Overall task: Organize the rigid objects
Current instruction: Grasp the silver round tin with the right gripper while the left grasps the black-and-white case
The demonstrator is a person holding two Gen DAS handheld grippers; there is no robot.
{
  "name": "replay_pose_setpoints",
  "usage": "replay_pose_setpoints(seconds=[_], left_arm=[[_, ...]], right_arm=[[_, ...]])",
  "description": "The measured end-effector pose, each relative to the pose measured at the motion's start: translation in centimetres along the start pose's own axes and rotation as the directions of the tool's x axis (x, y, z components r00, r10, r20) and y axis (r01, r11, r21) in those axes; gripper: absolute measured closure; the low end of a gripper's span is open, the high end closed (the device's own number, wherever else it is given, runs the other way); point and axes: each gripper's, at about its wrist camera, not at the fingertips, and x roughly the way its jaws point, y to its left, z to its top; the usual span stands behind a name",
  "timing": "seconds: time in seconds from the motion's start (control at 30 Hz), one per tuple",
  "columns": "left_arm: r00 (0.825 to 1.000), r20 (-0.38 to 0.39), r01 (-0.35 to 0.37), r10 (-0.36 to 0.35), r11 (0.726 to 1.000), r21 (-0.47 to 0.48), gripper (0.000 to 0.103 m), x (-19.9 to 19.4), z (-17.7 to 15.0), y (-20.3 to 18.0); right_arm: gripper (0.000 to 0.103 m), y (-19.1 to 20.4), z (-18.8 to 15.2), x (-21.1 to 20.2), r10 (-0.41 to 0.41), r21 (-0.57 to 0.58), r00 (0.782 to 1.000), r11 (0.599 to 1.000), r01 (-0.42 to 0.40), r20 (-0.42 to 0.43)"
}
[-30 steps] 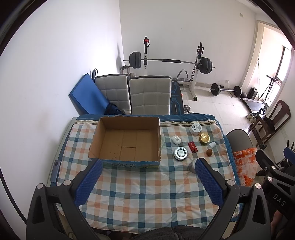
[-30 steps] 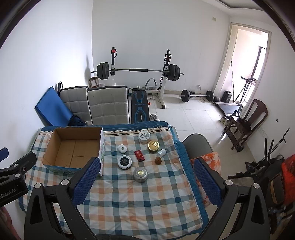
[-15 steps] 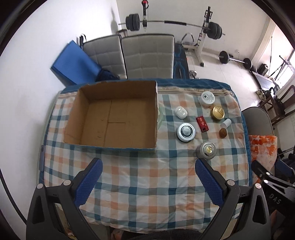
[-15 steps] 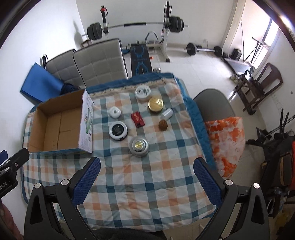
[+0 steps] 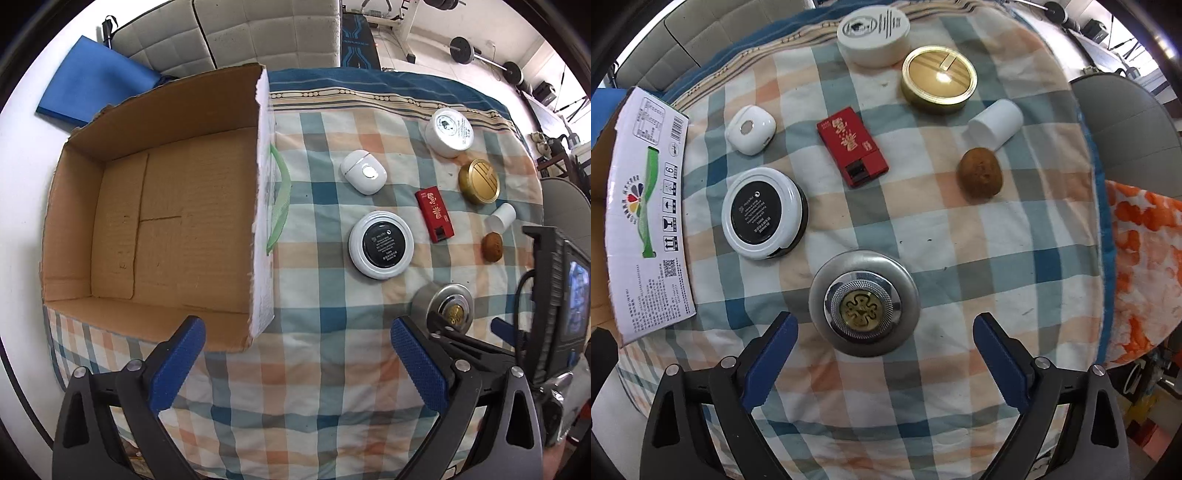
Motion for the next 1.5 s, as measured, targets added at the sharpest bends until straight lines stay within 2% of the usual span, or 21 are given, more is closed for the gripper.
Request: replay_pose_setpoints(seconds=[0.03,0.13,0.3,0.43,0.7,0.77,0.83,0.87,1.03,1.2,1.23,1.27,1.3,1.5], left_arm=[[1.0,-0.004,-0.009,0.009,1.0,0.002,0.0,0.2,0.2,-0.2],[1.0,0.0,-0.017,0.017,1.0,0.0,0.0,0.4,0.6,-0.2],[1.0,-0.01,-0.026,0.026,1.0,0.001,0.0,0.7,1.2,-0.8],[0.999,-0.012,-0.036,0.036,0.999,0.012,0.0,0.9,1.7,-1.7],[1.0,0.001,0.009,-0.009,0.997,0.083,0.0,1.4,3.8,-5.8],[0.999,-0.045,0.017,-0.012,0.993,0.113,0.0,2.7,4.7,-7.2],[0.993,-0.101,0.079,-0.065,0.987,0.142,0.0,4.4,5.7,-8.8],[0.99,-0.119,0.088,-0.071,0.985,0.149,0.0,5.4,6.2,-9.3],[0.973,-0.229,0.026,0.011,0.987,0.158,0.0,11.1,8.0,-10.1],[0.96,-0.272,-0.017,0.067,0.983,0.183,0.0,14.8,8.8,-10.3],[0.957,-0.278,-0.027,0.08,0.981,0.191,0.008,15.3,8.8,-10.4],[0.956,-0.283,-0.016,0.072,0.98,0.196,0.022,15.7,8.8,-10.5],[0.957,-0.286,0.004,0.053,0.981,0.194,0.029,15.9,8.7,-10.6],[0.961,-0.275,0.026,0.022,0.985,0.17,0.027,16.4,8.2,-10.6]], right_arm=[[0.007,-0.1,0.2,0.9,0.034,0.01,0.999,0.999,-0.033,-0.02],[0.014,0.1,0.7,2.8,0.04,0.008,0.998,0.999,-0.04,-0.053],[0.028,-0.4,0.8,4.8,0.053,0.018,0.998,0.998,-0.053,-0.043],[0.03,-2.1,0.9,5.9,0.113,0.043,0.993,0.993,-0.111,-0.042],[0.03,-9.6,0.4,6.1,0.042,0.101,0.998,0.994,-0.037,-0.051],[0.03,-11.2,0.6,5.5,0.003,0.102,0.999,0.995,0.001,-0.045],[0.03,-12.7,0.2,5.7,-0.016,0.098,0.999,0.995,0.02,-0.039],[0.03,-13.1,0.3,5.9,-0.022,0.097,0.999,0.995,0.026,-0.043],[0.029,-13.9,0.3,7.5,-0.001,0.104,0.997,0.995,0.009,-0.08],[0.029,-14.5,0.6,8.8,0.031,0.131,0.995,0.991,-0.019,-0.091],[0.029,-15.1,0.9,9.0,0.036,0.135,0.995,0.991,-0.023,-0.093],[0.029,-15.3,0.7,9.2,0.039,0.137,0.995,0.99,-0.026,-0.094],[0.029,-15.6,0.8,9.3,0.042,0.136,0.994,0.99,-0.029,-0.097],[0.028,-16.2,3.8,10.1,0.06,0.148,0.99,0.988,-0.041,-0.125]])
